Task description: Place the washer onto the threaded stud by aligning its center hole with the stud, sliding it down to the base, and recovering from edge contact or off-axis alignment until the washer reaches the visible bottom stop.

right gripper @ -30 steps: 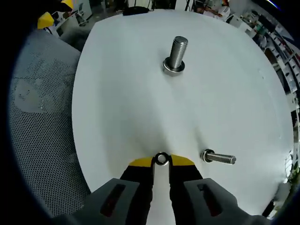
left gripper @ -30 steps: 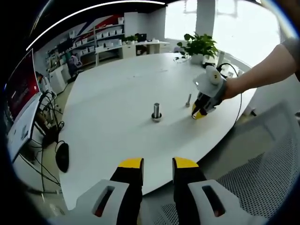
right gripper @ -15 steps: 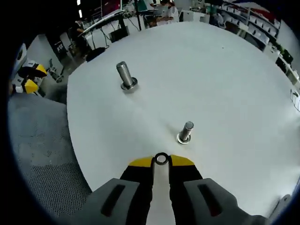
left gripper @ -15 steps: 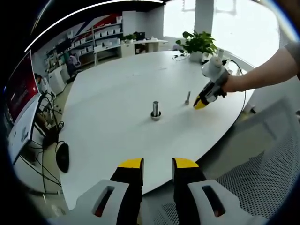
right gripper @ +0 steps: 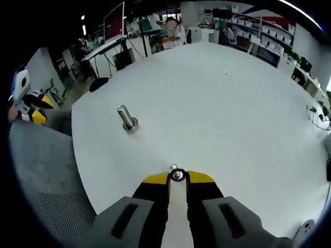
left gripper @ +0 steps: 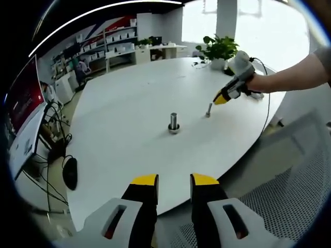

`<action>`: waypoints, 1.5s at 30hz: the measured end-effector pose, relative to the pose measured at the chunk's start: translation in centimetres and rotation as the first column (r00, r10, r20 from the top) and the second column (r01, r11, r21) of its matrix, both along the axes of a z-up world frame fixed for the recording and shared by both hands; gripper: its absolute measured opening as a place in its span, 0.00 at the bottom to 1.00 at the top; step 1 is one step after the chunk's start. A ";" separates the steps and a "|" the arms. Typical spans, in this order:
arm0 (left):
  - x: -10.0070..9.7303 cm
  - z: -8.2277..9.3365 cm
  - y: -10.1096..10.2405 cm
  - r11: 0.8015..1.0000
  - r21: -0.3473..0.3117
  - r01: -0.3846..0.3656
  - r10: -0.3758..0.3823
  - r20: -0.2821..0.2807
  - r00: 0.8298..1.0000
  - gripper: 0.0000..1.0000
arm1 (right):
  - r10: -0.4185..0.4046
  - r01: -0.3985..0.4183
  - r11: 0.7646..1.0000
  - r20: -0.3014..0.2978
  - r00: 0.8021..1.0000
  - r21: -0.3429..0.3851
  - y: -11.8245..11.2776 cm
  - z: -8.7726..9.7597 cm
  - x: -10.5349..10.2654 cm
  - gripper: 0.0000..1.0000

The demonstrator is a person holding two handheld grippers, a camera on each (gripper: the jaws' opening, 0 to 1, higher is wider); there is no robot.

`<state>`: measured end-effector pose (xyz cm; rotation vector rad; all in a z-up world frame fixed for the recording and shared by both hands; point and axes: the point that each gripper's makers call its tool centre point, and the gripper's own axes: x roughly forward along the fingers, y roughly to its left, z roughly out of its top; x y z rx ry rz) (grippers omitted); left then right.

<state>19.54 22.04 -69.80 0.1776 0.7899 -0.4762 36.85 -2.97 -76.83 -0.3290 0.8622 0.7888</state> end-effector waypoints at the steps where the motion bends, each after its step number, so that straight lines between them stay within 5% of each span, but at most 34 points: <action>1: 0.0 0.0 0.0 1.000 0.002 0.002 -0.002 0.000 1.000 0.22 | 0.024 -0.024 1.000 0.019 1.000 -0.011 0.3 0.2 0.1 0.13; 7: 0.0 -0.1 0.1 1.000 0.005 0.000 0.000 -0.003 1.000 0.22 | 0.097 -0.095 0.991 0.016 0.995 -0.094 0.7 -0.9 -0.4 0.13; 17: -0.1 -0.2 0.0 1.000 0.009 0.002 -0.002 -0.010 1.000 0.22 | 0.121 -0.118 0.988 0.027 0.992 -0.099 1.1 -0.7 0.0 0.14; 45: -0.2 -0.4 -0.1 1.000 0.024 0.007 -0.006 -0.020 1.000 0.22 | 0.194 -0.204 0.954 -0.065 0.979 -0.221 1.4 -1.3 0.2 0.14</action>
